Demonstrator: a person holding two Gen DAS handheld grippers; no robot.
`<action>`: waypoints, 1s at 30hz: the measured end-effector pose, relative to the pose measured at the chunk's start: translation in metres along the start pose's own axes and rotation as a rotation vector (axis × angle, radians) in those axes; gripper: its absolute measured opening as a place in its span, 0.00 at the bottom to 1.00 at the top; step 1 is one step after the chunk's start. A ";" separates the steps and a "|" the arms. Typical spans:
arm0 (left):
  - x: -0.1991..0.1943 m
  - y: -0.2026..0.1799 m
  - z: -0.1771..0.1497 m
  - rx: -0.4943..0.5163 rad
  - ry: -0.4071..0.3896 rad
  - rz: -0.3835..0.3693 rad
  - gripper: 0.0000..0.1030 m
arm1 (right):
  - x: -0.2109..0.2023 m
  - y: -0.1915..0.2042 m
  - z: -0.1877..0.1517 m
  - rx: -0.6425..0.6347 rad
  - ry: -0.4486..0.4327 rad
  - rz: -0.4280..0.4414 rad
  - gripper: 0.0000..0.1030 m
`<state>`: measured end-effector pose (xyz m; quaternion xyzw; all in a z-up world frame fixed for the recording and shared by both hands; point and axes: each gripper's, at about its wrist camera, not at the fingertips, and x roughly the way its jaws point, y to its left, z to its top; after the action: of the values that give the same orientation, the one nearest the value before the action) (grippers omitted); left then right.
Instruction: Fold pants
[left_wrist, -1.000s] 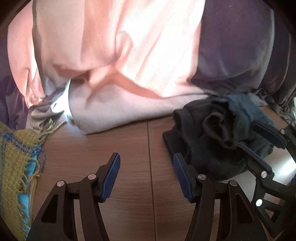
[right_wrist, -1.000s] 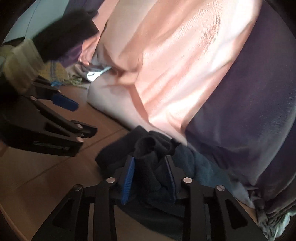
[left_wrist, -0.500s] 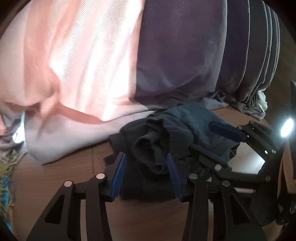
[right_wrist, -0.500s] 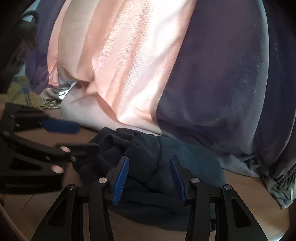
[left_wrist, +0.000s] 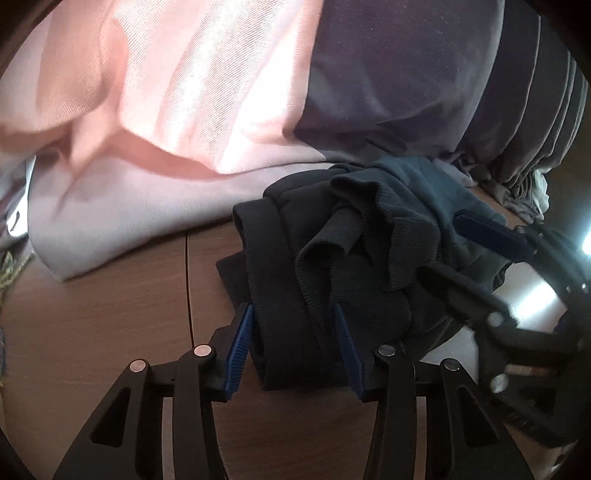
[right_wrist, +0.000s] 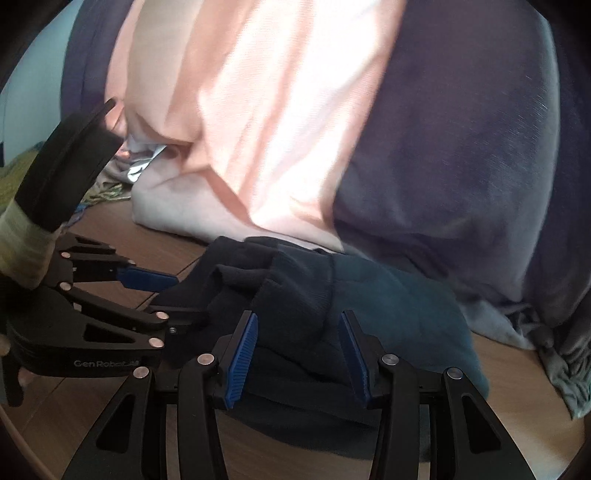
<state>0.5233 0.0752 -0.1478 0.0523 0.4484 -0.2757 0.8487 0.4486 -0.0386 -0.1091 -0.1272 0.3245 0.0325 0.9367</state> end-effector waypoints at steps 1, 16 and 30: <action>0.001 0.001 -0.001 -0.009 -0.001 -0.003 0.46 | 0.002 0.003 0.001 -0.010 -0.001 0.000 0.44; 0.010 0.020 -0.008 -0.094 0.013 -0.071 0.54 | 0.034 0.000 -0.016 0.052 0.079 0.087 0.47; 0.009 0.017 -0.010 -0.080 0.009 -0.052 0.54 | 0.016 -0.004 0.002 0.096 0.069 0.178 0.10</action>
<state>0.5292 0.0895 -0.1632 0.0079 0.4640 -0.2793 0.8406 0.4623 -0.0420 -0.1168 -0.0539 0.3677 0.0955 0.9234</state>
